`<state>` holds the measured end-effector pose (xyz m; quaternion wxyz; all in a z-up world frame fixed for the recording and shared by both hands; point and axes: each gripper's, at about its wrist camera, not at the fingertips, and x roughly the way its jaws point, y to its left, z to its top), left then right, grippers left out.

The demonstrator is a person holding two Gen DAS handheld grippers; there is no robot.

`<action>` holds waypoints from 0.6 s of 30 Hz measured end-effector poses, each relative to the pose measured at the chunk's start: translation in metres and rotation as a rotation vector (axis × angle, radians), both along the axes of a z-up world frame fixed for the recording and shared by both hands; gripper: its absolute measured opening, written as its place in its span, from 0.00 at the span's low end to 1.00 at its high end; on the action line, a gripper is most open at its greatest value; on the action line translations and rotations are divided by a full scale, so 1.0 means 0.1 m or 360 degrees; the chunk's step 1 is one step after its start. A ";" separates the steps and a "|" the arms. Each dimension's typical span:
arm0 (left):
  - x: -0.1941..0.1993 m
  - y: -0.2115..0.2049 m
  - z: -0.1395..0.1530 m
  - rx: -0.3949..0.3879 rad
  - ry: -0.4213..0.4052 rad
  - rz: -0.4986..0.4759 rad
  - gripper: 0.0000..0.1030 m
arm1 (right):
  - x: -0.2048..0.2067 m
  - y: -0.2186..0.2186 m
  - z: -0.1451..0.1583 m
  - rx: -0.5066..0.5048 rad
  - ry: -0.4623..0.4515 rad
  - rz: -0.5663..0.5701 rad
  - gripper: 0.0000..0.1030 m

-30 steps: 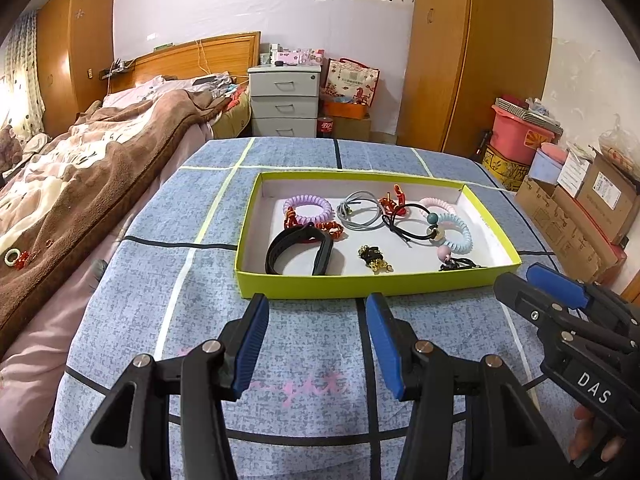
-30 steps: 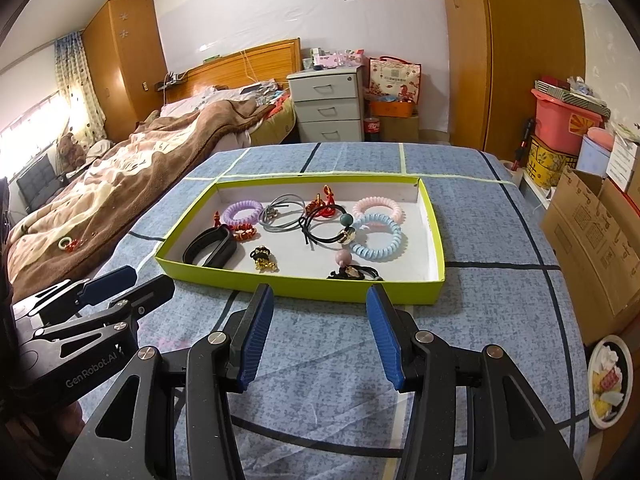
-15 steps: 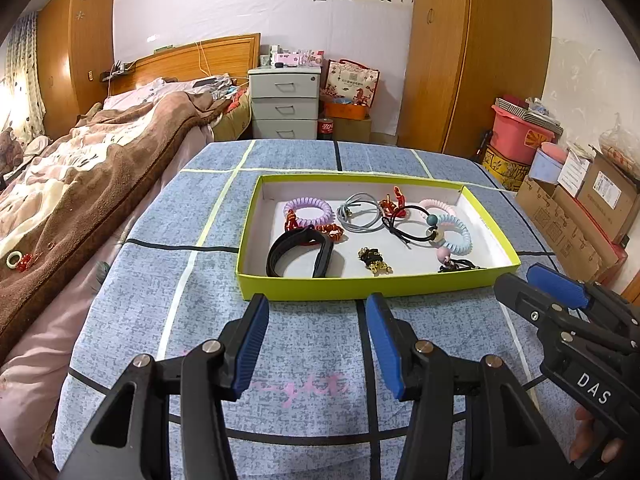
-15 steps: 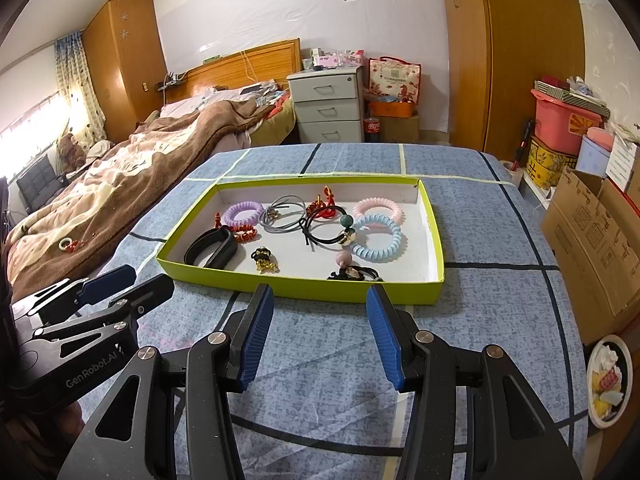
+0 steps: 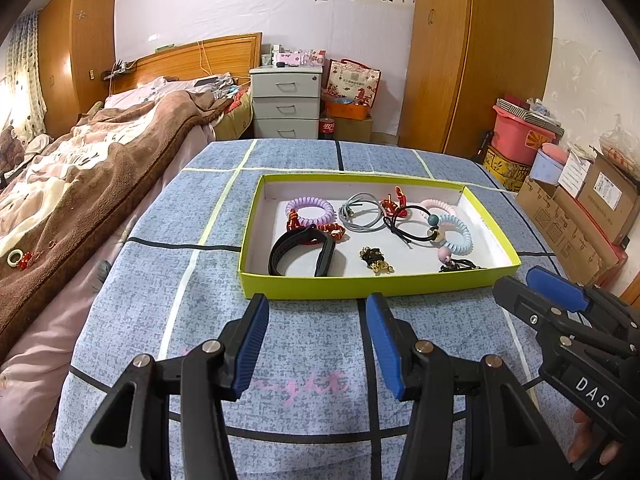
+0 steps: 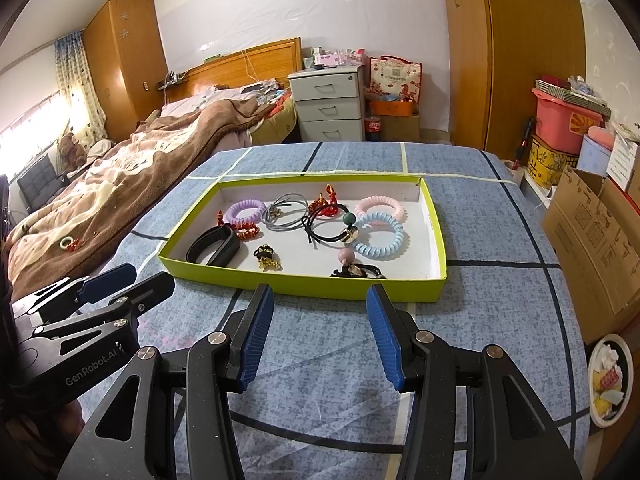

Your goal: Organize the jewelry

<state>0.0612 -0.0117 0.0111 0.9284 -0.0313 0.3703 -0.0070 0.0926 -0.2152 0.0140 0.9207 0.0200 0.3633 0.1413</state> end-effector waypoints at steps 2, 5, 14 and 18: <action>0.00 0.00 0.00 0.0002 0.0001 -0.0003 0.51 | 0.00 0.00 0.00 0.0000 0.0001 -0.0002 0.48; 0.00 0.01 0.00 0.0004 0.0004 -0.0004 0.51 | 0.00 0.00 0.00 0.0000 0.0001 0.0001 0.48; 0.00 0.00 0.01 0.0007 0.0008 0.0006 0.51 | 0.00 0.00 -0.01 0.0001 0.0003 0.0002 0.48; 0.00 -0.01 0.01 0.0009 0.0003 0.0003 0.51 | -0.01 0.00 -0.01 0.0002 0.0004 -0.0001 0.48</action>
